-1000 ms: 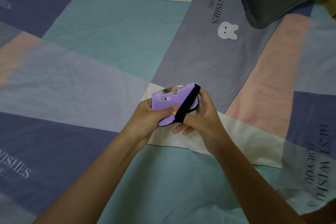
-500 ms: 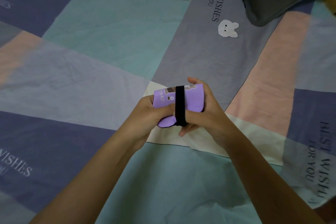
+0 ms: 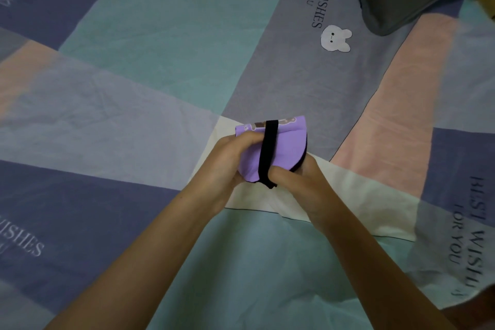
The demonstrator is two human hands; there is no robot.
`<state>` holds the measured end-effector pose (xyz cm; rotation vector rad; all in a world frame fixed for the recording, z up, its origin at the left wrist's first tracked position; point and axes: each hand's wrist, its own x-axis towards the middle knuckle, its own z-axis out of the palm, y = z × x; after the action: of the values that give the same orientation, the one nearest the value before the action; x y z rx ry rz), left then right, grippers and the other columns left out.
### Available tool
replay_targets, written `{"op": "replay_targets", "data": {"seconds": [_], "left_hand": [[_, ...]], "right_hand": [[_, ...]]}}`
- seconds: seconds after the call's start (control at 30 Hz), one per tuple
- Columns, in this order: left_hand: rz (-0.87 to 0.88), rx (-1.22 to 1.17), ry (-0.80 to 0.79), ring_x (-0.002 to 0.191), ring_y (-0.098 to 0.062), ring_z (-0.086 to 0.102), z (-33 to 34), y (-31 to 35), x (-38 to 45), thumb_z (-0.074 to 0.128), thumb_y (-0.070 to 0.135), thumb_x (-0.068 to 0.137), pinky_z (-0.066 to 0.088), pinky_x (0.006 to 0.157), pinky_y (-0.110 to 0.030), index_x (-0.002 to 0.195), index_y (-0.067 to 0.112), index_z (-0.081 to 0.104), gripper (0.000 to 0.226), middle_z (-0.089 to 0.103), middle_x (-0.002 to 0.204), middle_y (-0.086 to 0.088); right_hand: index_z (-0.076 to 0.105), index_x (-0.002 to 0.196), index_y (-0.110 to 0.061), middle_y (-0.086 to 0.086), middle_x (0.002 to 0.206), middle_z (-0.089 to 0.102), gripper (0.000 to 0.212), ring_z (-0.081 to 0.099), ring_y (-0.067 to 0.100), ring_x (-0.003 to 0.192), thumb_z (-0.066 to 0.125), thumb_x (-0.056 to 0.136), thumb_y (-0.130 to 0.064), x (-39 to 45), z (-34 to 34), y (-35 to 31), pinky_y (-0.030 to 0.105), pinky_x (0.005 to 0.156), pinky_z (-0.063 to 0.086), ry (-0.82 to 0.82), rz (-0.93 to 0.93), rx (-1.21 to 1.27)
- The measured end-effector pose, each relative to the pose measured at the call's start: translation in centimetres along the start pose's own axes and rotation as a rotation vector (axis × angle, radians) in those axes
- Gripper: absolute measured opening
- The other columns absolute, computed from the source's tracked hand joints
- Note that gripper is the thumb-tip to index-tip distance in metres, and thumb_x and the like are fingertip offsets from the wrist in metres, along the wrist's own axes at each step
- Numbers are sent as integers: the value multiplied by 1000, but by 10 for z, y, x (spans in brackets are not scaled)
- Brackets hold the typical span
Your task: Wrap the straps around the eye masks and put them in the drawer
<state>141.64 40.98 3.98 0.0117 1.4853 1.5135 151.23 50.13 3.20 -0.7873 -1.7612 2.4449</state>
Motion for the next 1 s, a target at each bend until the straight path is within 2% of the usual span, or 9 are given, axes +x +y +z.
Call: {"op": "replay_targets", "data": {"seconds": [0.13,0.2,0.33,0.5,0.57,0.67,0.77,0.87,1.0], "left_hand": [[-29,-14,-23,82,-13,67,-3,5,1,58,32,80,52,66,-28,82,26,73,16,68,86,8],[-48,3,-3,84,-18,69,-2,7,1,53,33,90,55,70,-30,95,22,70,21,72,93,-1],[-53,122,69,89,-14,70,0,3,5,48,44,94,55,82,-31,108,17,68,36,73,102,-3],[15,277,-16,106,-14,65,1,-2,8,47,55,89,49,97,-33,114,22,66,45,71,113,1],[23,279,-57,103,-10,66,3,-2,9,47,48,94,49,95,-28,112,23,66,36,71,111,3],[44,248,-115,83,-6,67,6,0,8,53,30,95,52,77,-18,92,26,70,17,72,91,5],[24,177,-17,79,-10,69,5,-4,13,68,22,85,55,70,-20,93,20,72,9,75,88,2],[-9,123,68,77,-14,70,3,-8,19,72,21,82,56,71,-25,94,14,73,15,75,86,-1],[2,73,108,84,-16,71,-5,-7,24,70,21,84,55,70,-24,102,13,72,20,75,95,-2]], "right_hand": [[56,75,-12,-1,69,49,4,45,8,63,54,73,-11,-2,0,3,16,59,42,102,66,-16],[57,72,-13,1,70,50,14,48,10,64,56,85,-15,-2,-2,7,22,63,44,191,119,28],[69,96,-13,5,89,70,11,64,15,80,61,89,-15,1,-4,11,30,73,54,293,77,127],[63,109,-9,3,94,71,44,69,12,81,77,69,5,5,-12,8,24,63,55,285,9,64],[64,106,-10,0,90,71,41,68,9,79,74,69,6,7,-13,5,22,63,53,249,15,30],[66,87,-18,-12,70,68,36,63,0,67,61,77,16,7,-14,-2,15,60,50,116,-40,-33],[62,82,-16,-13,61,64,33,59,0,58,52,85,15,7,-15,1,12,53,46,85,-11,-60],[60,99,-9,-1,81,63,21,58,8,65,59,84,5,7,-14,9,14,55,46,162,39,-89],[42,128,-24,-2,125,51,68,66,2,85,68,76,11,6,-26,8,15,67,52,348,-180,-69]]}}
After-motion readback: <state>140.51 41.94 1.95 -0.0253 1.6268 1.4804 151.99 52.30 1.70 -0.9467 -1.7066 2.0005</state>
